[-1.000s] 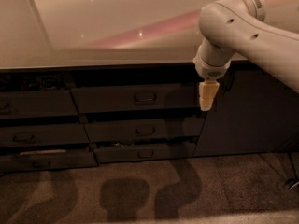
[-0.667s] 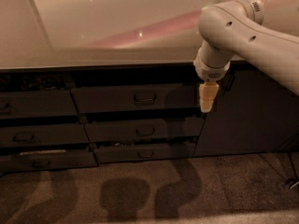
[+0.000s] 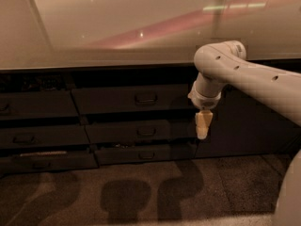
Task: Open top drawer
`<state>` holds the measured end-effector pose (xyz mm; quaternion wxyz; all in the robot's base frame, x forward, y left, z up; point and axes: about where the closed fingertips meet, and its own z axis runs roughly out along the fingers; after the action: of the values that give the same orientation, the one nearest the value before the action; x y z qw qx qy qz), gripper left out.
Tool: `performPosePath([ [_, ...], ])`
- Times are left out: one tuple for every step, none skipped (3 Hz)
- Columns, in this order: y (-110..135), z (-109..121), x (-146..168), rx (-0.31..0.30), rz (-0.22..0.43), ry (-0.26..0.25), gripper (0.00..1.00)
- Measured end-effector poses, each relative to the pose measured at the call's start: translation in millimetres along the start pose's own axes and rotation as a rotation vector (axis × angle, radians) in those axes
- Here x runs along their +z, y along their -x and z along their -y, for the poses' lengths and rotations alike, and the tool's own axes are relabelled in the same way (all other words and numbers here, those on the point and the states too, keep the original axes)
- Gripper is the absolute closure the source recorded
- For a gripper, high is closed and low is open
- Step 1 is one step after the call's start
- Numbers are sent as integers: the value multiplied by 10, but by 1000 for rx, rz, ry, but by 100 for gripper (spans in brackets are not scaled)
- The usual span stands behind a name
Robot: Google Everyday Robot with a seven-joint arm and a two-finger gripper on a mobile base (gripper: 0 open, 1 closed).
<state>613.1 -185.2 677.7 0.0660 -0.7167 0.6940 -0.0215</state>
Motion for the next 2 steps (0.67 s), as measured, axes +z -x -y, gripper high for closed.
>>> performPosePath([
  [-1,-4,17,0,0,3,0],
  [25,-74,45,-50,-12,-61,0],
])
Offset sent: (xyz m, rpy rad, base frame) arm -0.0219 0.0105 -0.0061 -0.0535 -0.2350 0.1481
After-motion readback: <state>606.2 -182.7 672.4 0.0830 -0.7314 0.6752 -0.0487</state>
